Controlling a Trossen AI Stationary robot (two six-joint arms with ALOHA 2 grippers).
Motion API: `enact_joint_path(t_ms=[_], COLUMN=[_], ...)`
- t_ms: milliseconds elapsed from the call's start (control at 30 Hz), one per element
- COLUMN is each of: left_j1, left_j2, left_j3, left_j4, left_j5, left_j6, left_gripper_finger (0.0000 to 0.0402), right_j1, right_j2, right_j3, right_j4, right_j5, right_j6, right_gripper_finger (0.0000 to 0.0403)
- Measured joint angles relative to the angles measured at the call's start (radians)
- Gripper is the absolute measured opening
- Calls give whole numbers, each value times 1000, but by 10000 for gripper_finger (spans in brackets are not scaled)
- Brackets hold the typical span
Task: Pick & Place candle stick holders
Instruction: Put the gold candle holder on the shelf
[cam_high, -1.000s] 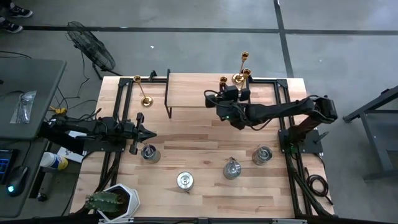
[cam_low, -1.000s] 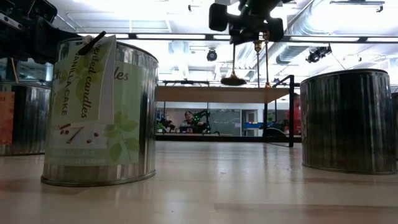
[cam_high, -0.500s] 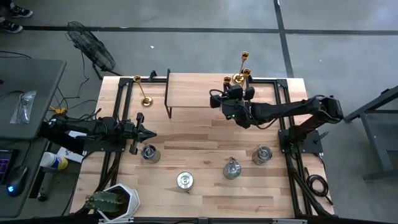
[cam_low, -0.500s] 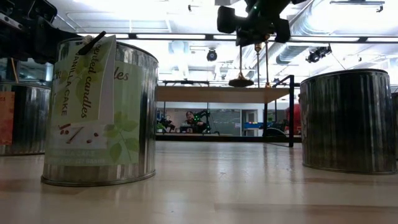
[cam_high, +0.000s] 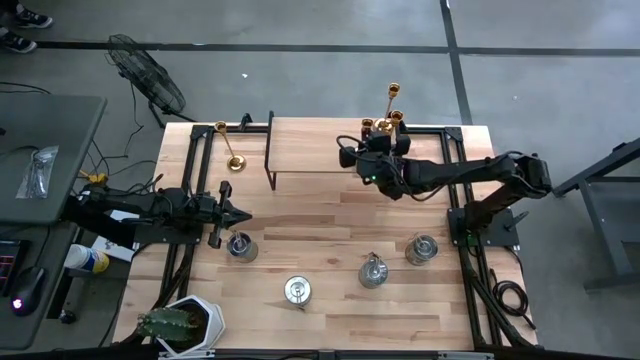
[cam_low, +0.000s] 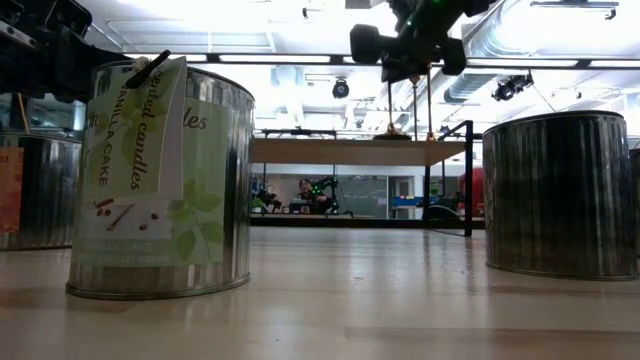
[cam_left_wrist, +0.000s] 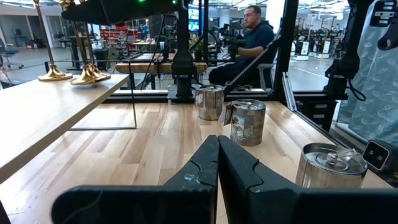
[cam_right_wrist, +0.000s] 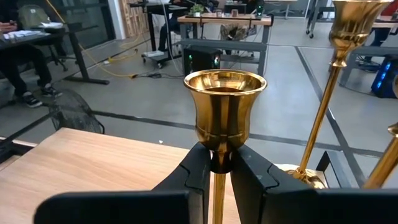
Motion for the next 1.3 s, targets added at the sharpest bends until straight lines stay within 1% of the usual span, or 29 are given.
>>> enact_joint_path(t_ms=[267, 867, 1067, 1300], left_j1=[0, 0, 0, 0], left_j2=[0, 0, 0, 0], left_j3=[0, 0, 0, 0], left_j4=[0, 0, 0, 0], left_j5=[3, 3, 2, 2], left_j6=[0, 0, 0, 0], left_gripper_finger=[0, 0, 0, 0], right_j1=[-27, -54, -54, -54], right_j2=[0, 0, 0, 0], right_j3=[0, 0, 0, 0], right_j4=[-10, -24, -24, -24], right_j5=[-36, -36, -51, -59], right_j6=[43, 44, 47, 48], right_gripper_finger=[35, 35, 35, 44])
